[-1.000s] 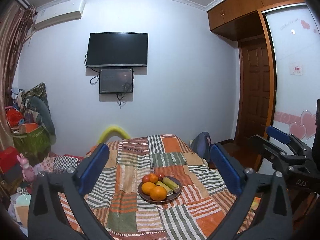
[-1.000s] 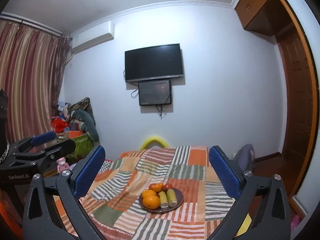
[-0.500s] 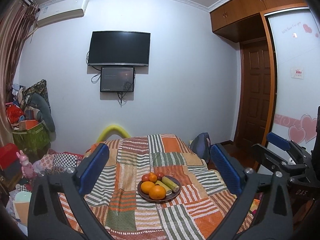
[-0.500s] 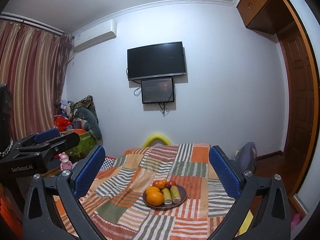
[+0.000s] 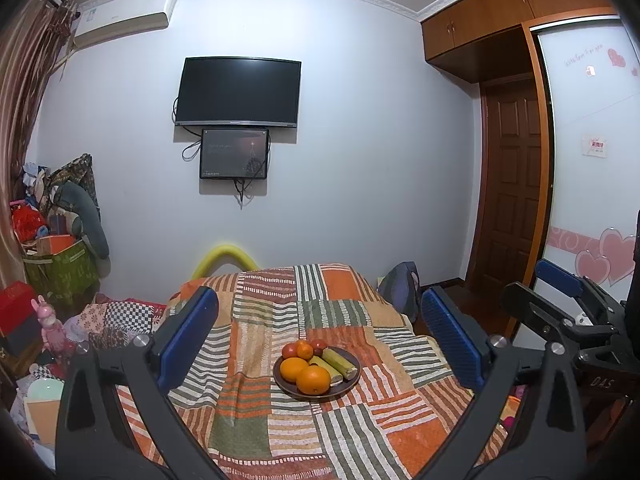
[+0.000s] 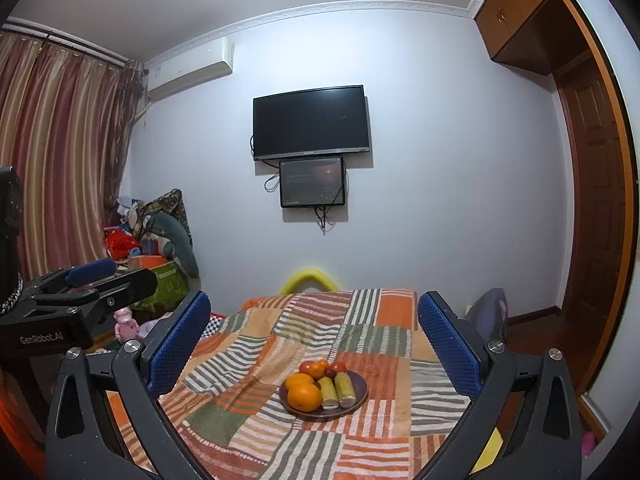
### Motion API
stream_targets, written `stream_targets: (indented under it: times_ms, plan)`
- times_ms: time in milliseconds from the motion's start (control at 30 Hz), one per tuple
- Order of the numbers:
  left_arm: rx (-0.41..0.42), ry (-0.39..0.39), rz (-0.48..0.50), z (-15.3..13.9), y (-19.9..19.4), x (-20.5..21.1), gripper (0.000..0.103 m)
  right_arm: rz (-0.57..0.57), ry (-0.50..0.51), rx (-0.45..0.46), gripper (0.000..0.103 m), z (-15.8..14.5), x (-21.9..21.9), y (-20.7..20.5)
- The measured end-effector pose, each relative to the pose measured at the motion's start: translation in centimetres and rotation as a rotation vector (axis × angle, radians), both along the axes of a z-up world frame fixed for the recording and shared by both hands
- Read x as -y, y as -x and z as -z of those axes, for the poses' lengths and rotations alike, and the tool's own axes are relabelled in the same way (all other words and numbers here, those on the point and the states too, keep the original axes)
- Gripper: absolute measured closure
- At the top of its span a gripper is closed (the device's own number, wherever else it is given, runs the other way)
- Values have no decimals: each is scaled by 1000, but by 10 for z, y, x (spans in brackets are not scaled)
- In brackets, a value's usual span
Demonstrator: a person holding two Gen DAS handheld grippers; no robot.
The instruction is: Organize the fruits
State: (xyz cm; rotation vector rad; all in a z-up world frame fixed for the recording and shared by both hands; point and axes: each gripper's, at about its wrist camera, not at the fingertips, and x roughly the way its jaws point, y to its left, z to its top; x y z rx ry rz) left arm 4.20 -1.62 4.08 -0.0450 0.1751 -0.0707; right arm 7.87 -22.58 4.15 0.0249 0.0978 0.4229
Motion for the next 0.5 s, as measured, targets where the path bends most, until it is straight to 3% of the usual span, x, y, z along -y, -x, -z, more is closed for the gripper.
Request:
stream_targets:
  times_ms: [500]
  plan:
    - [-11,2,-5,2,-4,2,0,4,-3,-11,0,-3,1,-1]
